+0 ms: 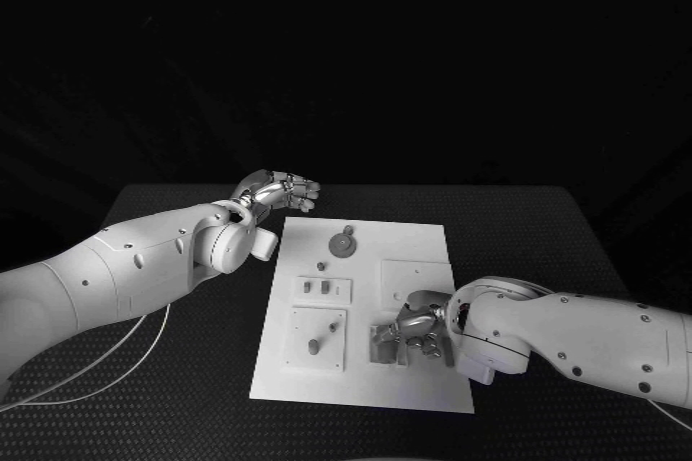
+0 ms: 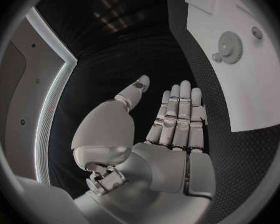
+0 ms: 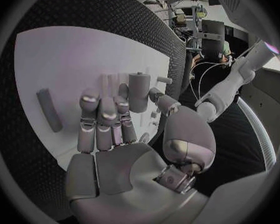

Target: Assemble the parts on the task board

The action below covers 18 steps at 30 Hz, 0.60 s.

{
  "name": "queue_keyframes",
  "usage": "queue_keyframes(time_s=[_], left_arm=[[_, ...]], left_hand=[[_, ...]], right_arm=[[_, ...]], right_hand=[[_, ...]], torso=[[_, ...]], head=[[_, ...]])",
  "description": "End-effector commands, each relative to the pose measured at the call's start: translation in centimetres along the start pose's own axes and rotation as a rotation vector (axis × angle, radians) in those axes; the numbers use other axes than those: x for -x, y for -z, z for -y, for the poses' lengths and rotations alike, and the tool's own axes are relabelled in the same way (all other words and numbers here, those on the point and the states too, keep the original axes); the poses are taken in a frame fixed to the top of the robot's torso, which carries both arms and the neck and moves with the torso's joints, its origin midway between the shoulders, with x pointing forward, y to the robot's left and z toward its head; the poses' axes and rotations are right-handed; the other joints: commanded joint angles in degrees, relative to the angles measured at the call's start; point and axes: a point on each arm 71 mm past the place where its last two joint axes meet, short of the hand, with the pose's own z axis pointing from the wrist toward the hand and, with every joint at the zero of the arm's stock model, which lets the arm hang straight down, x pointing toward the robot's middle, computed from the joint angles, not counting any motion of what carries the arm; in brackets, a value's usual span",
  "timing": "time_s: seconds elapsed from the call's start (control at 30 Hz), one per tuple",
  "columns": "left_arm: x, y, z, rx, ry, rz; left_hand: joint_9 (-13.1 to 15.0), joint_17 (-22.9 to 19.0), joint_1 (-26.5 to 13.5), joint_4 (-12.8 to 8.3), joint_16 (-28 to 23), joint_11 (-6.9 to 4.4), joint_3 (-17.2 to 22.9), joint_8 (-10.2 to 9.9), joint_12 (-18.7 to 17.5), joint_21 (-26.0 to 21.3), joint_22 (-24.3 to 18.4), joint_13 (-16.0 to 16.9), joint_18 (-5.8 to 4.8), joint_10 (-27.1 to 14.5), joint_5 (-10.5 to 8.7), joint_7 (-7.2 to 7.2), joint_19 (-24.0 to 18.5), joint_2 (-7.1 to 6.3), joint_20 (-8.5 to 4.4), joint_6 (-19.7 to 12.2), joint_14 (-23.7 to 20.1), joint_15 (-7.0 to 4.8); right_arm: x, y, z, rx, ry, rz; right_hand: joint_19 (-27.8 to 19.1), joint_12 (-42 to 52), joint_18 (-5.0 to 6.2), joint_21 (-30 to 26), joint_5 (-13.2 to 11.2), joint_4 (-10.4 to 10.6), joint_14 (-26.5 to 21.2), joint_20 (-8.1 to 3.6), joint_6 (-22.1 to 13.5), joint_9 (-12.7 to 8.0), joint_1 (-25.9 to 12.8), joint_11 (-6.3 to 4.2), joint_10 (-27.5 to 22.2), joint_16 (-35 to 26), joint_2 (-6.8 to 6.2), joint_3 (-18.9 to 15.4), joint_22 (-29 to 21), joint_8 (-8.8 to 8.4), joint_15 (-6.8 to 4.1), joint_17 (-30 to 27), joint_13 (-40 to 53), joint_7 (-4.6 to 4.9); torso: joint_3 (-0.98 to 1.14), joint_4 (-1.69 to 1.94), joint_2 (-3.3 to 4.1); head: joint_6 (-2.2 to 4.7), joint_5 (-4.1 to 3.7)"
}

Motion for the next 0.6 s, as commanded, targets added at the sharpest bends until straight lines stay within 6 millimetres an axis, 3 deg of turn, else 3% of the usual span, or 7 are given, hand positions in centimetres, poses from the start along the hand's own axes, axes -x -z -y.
queue_keyframes(time_s=[0.03,0.6], left_arm=[[-0.24,-0.05,0.14,-0.006,0.009,-0.014],[-0.2,-0.03,0.13,-0.006,0.009,-0.014]], left_hand=[[-0.09,0.07,-0.6,0.23,-0.33,0.14,-0.13,0.18,0.17,-0.37,0.06,-0.07,0.71,-0.05,-0.26,-0.26,0.27,0.12,-0.05,-0.17,-0.07,0.42],[-0.12,0.16,-0.58,0.25,-0.42,0.15,-0.11,0.21,0.17,-0.44,0.1,-0.12,0.73,-0.06,-0.27,-0.25,0.27,0.11,-0.05,-0.18,-0.07,0.42]], right_arm=[[-0.43,-0.25,0.51,-0.022,0.015,-0.01],[-0.3,-0.12,0.61,-0.007,0.048,0.004]], right_hand=[[-0.34,-0.23,1.69,0.3,0.13,-0.06,-0.3,-0.03,-0.53,-0.01,-0.61,0.07,-0.4,-0.28,-0.07,-0.65,0.46,-0.57,-0.16,0.07,0.1,0.38],[-0.59,-0.27,1.69,0.27,0.14,-1.2,-0.41,-0.24,-0.7,0.21,0.3,0.07,-0.6,-0.37,-0.44,-1.93,0.4,-0.71,-0.18,0.19,0.25,0.38]], torso=[[-0.04,0.0,-0.01],[-0.02,-0.01,-0.01]], head=[[-0.01,0.02],[-0.06,0.02]])
